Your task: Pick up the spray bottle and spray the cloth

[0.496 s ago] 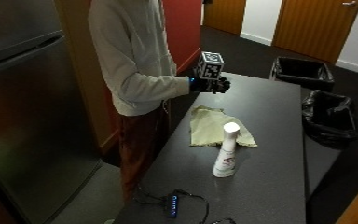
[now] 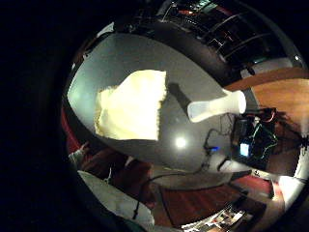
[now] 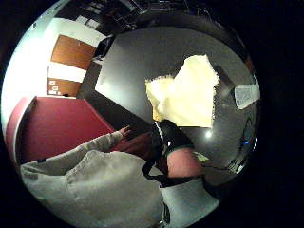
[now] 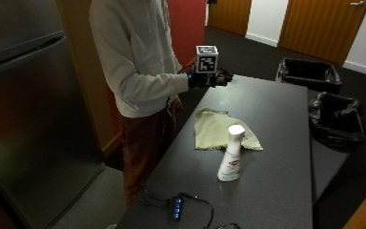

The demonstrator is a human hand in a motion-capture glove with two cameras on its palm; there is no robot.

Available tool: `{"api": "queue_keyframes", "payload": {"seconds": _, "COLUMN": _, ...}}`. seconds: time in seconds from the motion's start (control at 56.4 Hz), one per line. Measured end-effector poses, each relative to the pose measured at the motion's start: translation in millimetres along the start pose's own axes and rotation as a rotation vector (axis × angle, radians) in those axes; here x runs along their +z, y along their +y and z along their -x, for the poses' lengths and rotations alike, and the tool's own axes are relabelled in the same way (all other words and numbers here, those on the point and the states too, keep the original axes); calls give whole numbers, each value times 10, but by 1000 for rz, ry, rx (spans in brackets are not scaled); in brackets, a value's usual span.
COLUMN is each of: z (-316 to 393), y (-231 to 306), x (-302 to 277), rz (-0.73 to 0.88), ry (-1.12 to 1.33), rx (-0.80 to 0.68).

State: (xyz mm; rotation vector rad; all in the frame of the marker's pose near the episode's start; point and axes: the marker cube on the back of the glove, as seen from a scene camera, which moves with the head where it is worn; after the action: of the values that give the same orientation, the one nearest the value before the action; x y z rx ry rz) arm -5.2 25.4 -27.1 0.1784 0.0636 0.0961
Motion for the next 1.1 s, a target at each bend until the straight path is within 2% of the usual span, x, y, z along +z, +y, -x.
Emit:
{"api": "queue_keyframes", "payload": {"seconds": 0.337, "z": -432, "y": 356, "x": -9, "rz": -59, "ry": -27, "rx": 138}}
{"api": "queue_keyframes", "payload": {"seconds": 0.62, "z": -972, "y": 707, "x": -35, "rz": -277, "ry": -129, "rx": 295}}
{"api": "queue_keyframes", "payload": {"seconds": 1.098, "z": -1857, "y": 918, "x": 57, "rz": -504, "ry": -350, "rx": 458}}
